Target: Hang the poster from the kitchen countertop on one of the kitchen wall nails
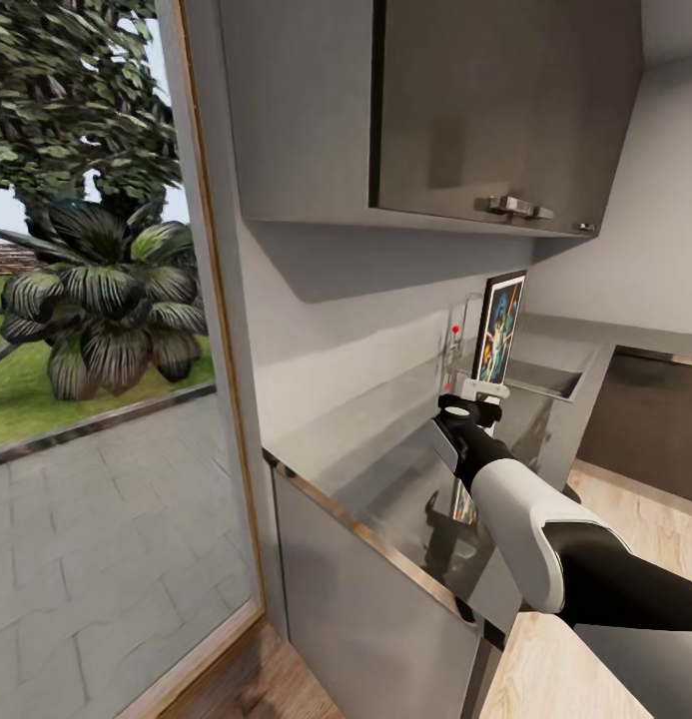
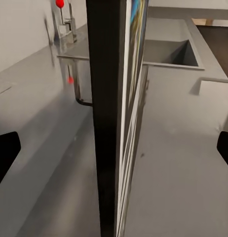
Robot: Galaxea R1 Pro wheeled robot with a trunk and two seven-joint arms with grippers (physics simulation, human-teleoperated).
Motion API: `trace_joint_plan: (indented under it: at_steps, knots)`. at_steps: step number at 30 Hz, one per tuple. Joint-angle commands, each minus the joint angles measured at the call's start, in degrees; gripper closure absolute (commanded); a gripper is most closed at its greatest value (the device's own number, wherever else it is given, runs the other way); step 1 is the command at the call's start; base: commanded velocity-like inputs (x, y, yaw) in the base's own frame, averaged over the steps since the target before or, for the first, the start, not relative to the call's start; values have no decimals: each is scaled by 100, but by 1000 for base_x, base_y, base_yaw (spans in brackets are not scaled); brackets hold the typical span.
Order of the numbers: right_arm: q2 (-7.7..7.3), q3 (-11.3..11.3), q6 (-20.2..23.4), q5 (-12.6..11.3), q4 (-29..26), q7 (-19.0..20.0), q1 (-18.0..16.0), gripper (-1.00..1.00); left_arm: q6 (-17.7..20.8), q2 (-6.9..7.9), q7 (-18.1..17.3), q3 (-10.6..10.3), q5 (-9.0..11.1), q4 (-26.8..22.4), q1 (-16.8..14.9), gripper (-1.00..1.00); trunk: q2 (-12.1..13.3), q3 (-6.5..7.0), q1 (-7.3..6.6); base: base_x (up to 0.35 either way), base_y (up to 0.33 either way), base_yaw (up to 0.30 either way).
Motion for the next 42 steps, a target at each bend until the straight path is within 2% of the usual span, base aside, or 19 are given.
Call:
trace_joint_plan:
  at_steps: [1,42]
  knots:
    - [4,-17,35,2,-12,-11,-2,-100,-3,-3,-46,22,23,-8,2,-100,-3,-5,0,65,-55,0]
    - [-4,-19,27,2,-20,-11,-1,-100,-3,6,-46,30,21,-19,-1,-100,-3,-5,0,17,-2,0]
